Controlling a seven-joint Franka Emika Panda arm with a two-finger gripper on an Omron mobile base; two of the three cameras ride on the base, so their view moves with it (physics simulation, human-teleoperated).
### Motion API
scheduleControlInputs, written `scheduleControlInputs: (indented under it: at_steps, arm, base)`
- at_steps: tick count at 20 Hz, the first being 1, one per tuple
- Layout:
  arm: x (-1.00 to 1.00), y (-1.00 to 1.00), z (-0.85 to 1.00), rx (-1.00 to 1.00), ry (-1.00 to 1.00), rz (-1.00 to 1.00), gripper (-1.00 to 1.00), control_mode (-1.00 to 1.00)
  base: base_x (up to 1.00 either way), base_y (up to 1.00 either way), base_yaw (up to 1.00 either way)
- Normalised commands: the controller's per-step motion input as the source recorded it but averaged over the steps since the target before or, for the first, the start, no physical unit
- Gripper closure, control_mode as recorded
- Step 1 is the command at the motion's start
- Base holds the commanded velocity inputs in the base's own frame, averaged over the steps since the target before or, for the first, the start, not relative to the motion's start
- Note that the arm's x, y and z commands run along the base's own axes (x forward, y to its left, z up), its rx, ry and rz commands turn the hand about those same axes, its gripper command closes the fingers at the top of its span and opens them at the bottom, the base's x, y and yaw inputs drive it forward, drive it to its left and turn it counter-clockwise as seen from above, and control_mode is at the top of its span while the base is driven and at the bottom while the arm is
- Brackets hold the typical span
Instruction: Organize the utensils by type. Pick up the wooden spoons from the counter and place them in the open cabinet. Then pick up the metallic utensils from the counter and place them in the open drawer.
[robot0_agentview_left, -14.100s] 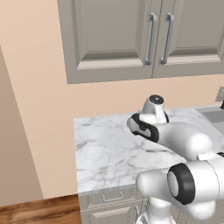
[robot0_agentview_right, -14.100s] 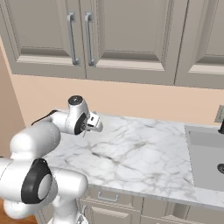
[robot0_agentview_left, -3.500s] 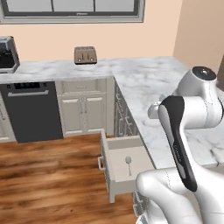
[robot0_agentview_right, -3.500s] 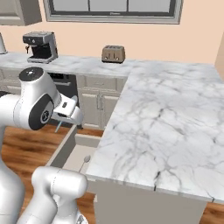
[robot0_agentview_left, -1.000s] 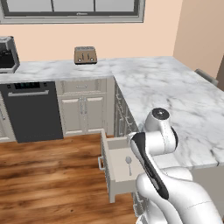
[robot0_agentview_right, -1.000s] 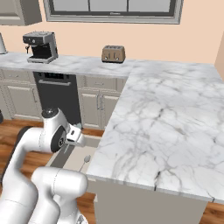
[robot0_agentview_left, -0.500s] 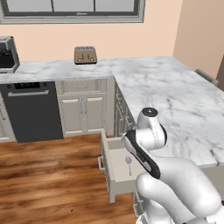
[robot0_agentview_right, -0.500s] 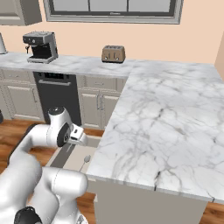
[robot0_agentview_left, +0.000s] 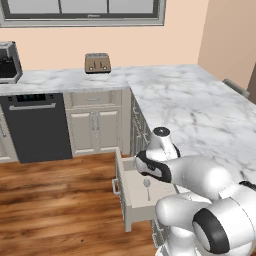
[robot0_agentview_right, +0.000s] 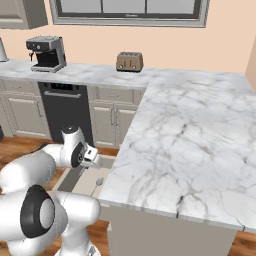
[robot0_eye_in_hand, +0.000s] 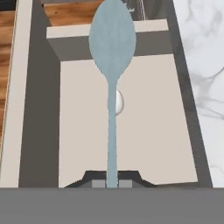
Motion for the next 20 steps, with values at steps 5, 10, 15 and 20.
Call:
scheduleControlInputs:
  at_steps: [5, 10, 15, 20]
  arm:
    - [0.22, 0.07, -0.55, 0.00, 0.01, 0.00, 1.00, -1.00]
    - [0.23, 0.10, -0.56, 0.00, 0.02, 0.00, 1.00, -1.00]
    - [0.18, 0.07, -0.45, 0.00, 0.02, 0.00, 1.00, -1.00]
    - [0.11, 0.00, -0.25, 0.00, 0.01, 0.00, 1.00, -1.00]
  base:
    - [0.00, 0.00, 0.00]
    - [0.00, 0.00, 0.00]
    - [0.00, 0.00, 0.00]
    - [0.00, 0.00, 0.00]
